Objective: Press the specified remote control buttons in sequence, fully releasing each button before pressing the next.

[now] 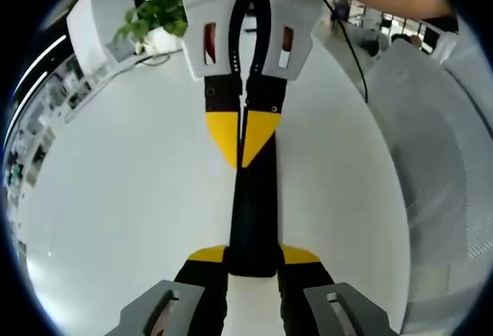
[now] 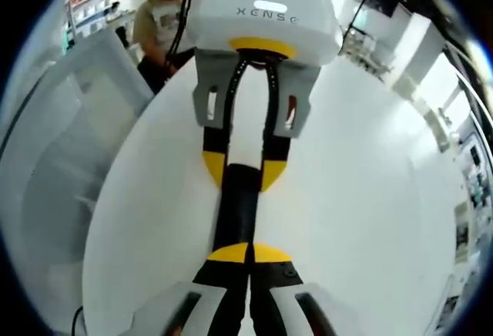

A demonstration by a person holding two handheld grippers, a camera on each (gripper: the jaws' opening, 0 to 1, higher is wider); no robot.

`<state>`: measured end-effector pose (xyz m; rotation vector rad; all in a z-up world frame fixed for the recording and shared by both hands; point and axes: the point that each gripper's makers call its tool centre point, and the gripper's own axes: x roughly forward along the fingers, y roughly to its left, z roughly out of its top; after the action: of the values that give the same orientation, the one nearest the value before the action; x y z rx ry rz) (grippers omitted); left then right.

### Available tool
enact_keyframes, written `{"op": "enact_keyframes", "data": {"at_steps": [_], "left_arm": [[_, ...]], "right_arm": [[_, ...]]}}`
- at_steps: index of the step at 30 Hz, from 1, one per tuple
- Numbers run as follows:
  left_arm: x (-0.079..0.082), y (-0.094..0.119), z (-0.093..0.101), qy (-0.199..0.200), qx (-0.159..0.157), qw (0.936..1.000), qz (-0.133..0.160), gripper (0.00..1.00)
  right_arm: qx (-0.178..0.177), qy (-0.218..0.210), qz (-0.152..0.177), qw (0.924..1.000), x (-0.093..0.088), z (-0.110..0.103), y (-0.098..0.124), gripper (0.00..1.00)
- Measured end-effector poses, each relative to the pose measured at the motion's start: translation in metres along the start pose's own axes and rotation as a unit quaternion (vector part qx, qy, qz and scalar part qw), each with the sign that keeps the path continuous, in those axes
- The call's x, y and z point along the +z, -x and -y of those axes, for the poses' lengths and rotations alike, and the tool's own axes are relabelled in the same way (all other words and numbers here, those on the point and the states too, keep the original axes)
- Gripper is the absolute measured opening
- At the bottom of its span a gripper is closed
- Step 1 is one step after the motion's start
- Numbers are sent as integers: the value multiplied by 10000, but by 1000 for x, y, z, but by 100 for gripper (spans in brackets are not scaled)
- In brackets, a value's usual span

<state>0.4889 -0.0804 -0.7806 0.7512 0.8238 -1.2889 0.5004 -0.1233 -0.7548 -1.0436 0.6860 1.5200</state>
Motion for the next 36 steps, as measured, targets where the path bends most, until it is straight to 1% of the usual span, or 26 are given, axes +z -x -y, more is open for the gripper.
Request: {"op": "enact_keyframes", "data": {"at_steps": [17, 36], "left_arm": [[0, 0, 0, -15, 2, 10000, 4, 24], [0, 0, 0, -42, -10, 10000, 20, 24]], "right_arm": [[-14, 23, -21, 10000, 3, -3, 5, 0], [181, 87, -152, 9997, -4, -10, -9, 0]]}}
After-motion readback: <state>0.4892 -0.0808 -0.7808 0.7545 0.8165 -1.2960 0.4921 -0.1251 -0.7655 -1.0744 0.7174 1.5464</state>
